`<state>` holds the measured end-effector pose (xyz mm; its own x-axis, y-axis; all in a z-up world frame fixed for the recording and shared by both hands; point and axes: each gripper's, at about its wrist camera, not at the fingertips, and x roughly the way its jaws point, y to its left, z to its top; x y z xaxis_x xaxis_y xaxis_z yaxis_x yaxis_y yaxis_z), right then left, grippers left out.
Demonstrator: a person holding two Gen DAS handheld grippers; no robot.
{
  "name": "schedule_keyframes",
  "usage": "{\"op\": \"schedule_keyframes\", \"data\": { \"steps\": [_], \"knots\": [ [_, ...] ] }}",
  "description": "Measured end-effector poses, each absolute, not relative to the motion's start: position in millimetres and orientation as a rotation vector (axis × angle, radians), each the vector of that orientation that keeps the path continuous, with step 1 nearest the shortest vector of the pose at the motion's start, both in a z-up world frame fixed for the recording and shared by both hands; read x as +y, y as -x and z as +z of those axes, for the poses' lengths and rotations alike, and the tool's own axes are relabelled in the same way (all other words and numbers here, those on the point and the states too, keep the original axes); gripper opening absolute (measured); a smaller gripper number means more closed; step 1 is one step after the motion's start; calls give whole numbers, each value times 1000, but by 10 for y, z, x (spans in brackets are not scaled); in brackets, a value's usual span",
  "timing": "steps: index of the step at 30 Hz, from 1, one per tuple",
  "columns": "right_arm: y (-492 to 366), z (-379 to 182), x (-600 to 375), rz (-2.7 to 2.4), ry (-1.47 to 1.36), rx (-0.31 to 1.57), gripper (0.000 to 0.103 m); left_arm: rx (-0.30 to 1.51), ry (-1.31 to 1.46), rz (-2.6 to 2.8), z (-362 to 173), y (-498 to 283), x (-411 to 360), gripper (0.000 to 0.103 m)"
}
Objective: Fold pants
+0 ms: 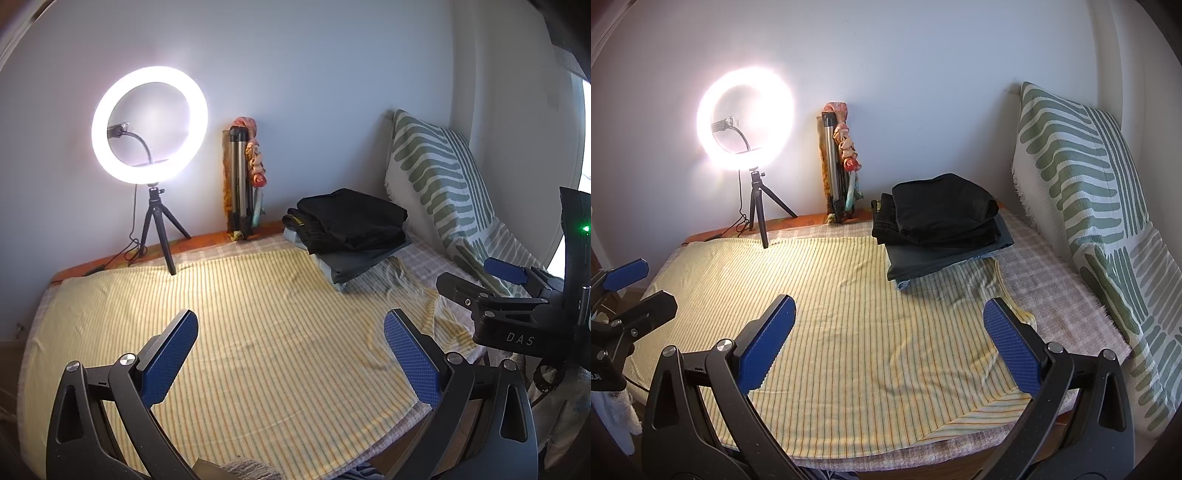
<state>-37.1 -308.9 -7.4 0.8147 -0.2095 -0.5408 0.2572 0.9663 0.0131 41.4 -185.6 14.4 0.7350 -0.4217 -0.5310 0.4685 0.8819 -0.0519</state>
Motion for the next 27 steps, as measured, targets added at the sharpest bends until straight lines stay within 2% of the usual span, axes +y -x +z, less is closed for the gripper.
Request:
{"op": "schedule_keyframes", "data": {
  "steps": [27],
  "knots": [
    [377, -119, -3068, -243, -98, 566, 103, 563, -83, -506, 183, -426, -1867, 101]
  ]
}}
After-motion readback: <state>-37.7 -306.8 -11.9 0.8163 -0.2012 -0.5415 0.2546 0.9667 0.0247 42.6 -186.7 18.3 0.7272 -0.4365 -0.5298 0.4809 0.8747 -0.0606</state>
